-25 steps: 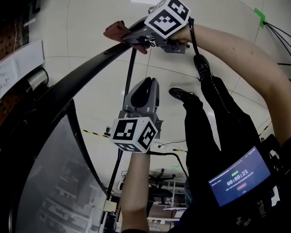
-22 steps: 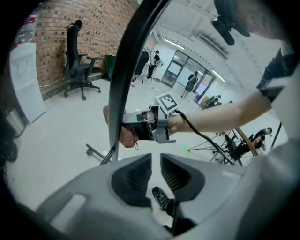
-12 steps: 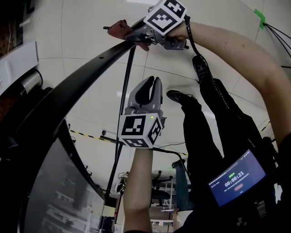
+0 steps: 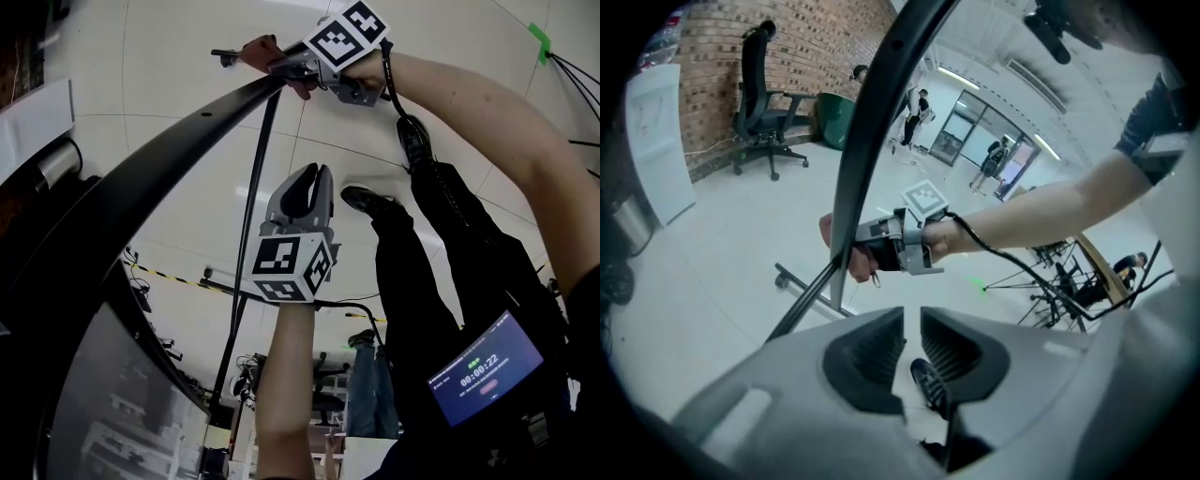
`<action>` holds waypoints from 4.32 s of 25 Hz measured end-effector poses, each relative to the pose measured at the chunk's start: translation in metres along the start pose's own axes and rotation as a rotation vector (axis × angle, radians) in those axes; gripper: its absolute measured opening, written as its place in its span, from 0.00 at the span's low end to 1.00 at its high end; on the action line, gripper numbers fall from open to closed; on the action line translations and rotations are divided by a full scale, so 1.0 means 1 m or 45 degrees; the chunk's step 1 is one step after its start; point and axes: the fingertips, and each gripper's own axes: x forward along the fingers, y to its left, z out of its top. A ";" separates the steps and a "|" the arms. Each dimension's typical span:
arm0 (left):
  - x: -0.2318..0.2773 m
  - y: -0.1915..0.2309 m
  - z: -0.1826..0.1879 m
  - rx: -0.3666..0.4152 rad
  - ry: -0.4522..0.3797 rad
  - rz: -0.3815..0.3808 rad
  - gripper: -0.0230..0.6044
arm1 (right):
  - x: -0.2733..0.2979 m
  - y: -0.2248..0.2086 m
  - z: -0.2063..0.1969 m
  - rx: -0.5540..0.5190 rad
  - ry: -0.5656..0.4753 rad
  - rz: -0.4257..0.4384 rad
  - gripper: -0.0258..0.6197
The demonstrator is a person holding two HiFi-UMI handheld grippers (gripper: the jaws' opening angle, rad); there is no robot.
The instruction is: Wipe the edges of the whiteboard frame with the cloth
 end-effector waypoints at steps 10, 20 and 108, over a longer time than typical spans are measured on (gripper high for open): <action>0.021 -0.006 0.000 -0.035 -0.057 -0.012 0.12 | -0.017 -0.033 -0.061 -0.261 0.167 -0.337 0.13; -0.002 -0.008 -0.012 -0.094 -0.101 0.029 0.12 | -0.014 0.021 -0.078 -0.757 0.198 -0.661 0.13; -0.290 0.081 -0.325 -0.899 -0.821 0.680 0.12 | 0.223 0.150 -0.289 -1.532 0.875 -0.415 0.13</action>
